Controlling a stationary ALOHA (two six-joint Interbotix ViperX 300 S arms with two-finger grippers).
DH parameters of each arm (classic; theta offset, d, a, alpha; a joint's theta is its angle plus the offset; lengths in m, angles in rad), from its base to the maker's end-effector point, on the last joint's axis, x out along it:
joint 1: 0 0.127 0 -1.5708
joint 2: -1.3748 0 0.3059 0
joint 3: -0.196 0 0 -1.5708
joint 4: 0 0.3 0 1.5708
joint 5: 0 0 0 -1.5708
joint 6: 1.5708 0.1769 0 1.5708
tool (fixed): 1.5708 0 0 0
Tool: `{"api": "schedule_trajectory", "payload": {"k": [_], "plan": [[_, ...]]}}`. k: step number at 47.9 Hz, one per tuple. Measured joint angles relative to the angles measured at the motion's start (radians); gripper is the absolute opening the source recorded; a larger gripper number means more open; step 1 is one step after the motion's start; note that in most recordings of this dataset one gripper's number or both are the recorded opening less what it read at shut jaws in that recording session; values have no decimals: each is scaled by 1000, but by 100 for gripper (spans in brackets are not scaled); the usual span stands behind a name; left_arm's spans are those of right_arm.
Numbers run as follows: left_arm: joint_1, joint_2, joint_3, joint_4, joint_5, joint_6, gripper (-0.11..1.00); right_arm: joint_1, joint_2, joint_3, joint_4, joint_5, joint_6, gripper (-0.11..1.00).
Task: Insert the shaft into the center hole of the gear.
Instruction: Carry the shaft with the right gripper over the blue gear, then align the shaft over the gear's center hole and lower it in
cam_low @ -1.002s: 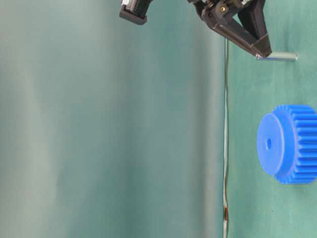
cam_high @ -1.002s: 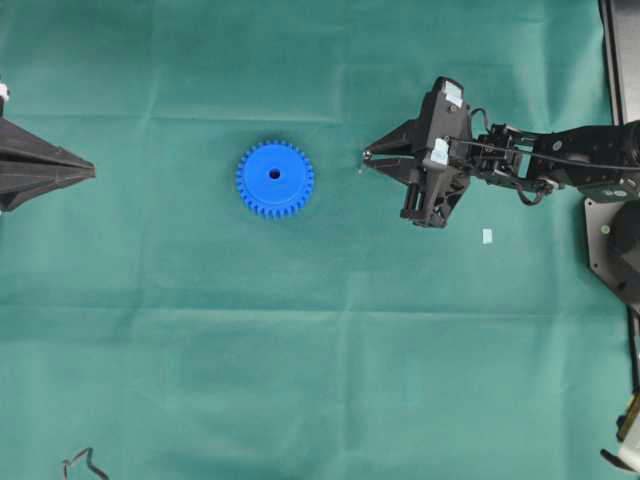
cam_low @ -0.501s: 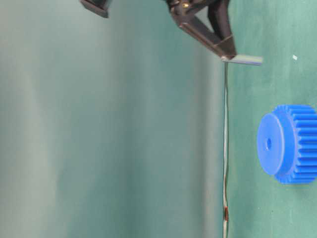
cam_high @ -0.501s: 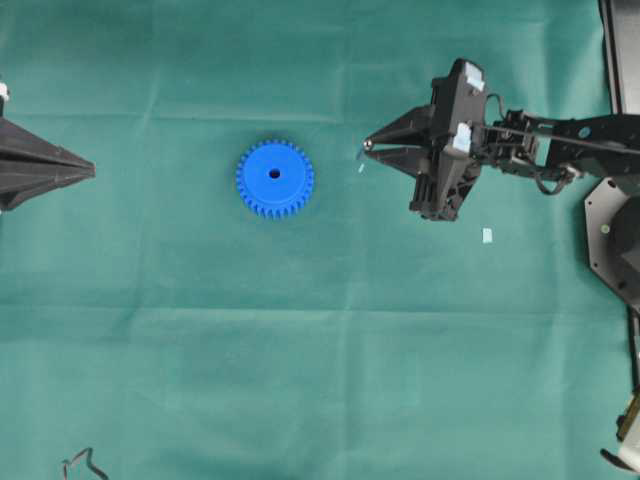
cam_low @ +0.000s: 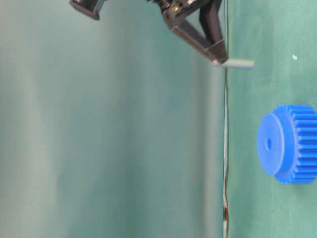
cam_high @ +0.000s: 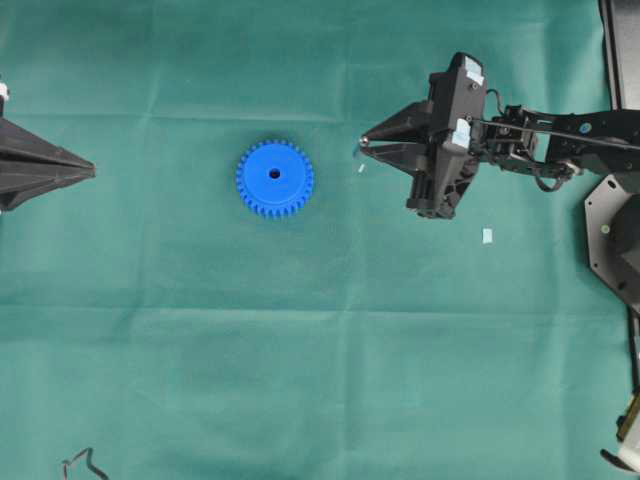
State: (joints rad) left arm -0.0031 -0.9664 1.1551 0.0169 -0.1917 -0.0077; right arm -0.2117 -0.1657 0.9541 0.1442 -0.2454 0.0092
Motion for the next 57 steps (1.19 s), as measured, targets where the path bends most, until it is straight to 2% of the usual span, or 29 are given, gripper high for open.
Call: {"api": "schedule_trajectory", "payload": {"k": [6,20,31,57], "plan": [[0,0,0,0,0,-2,0,12,34,-43,0,0,2,17],[0,0,0,0,0,-2,0,44,163,-212,0,43,0,17],[0,0,0,-2,0,-2,0,61,245,-339,-20,97,-2,17],[0,0,0,-2,3,-3,0,64,290,-364,-23,114,2,17]]}}
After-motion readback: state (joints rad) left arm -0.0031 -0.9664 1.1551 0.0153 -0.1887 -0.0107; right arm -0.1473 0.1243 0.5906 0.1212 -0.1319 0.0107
